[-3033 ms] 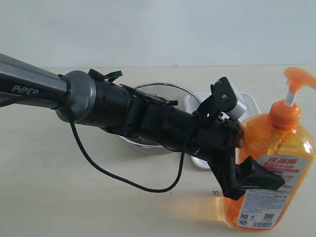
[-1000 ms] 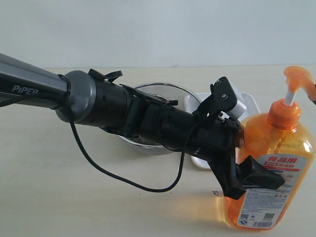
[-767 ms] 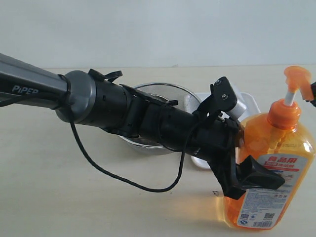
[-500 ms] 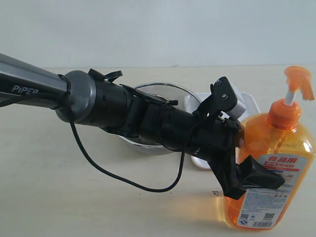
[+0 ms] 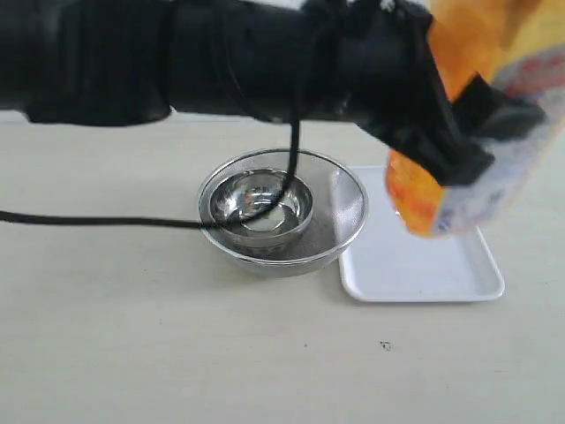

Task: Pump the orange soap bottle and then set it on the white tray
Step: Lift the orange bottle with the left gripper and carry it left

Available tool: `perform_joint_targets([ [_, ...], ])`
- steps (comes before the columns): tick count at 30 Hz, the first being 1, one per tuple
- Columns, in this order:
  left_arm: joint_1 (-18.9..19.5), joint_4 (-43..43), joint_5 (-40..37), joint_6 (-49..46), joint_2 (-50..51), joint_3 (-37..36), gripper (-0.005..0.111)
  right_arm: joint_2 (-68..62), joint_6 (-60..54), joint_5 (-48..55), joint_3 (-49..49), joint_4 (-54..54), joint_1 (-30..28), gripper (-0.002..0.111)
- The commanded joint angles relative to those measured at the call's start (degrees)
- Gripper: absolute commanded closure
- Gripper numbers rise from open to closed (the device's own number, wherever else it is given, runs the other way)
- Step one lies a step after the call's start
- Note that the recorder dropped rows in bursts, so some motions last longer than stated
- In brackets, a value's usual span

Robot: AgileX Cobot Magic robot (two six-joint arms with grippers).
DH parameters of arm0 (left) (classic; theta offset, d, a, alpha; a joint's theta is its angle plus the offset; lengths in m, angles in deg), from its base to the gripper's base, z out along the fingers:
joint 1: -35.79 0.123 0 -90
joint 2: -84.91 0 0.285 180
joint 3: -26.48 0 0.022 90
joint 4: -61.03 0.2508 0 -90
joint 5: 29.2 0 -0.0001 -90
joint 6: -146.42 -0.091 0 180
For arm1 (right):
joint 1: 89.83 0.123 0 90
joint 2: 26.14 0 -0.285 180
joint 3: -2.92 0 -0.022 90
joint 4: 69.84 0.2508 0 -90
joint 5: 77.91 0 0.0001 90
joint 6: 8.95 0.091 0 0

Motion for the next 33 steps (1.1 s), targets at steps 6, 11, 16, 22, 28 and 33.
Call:
perform_joint_targets([
  [6,0.5,0.0,41.9,-8.6,-13.4,-3.9,0.102,-8.4,3.6,-10.5,0.1,1.0,-0.1,0.108],
  [11,5.3,2.5,47.8,-2.7,-17.2,-9.6,0.102,-14.6,-6.7,-14.8,0.1,13.3,-0.1,0.108],
  [16,11.4,17.8,48.5,17.2,-18.2,-16.5,0.102,-19.1,-28.9,-16.7,0.1,34.2,-0.1,0.108],
  [22,15.5,41.0,54.2,45.5,-14.8,-25.4,0.102,-23.5,-50.3,-13.4,-1.1,55.6,-0.1,0.108],
  [28,15.7,44.9,59.0,49.9,-5.6,-27.1,0.102,-27.2,-56.7,-4.6,-9.3,66.3,-0.1,0.108],
  [33,15.7,50.4,63.0,57.6,2.4,-27.1,0.102,-29.9,-56.7,2.9,-16.1,67.1,-0.1,0.108],
])
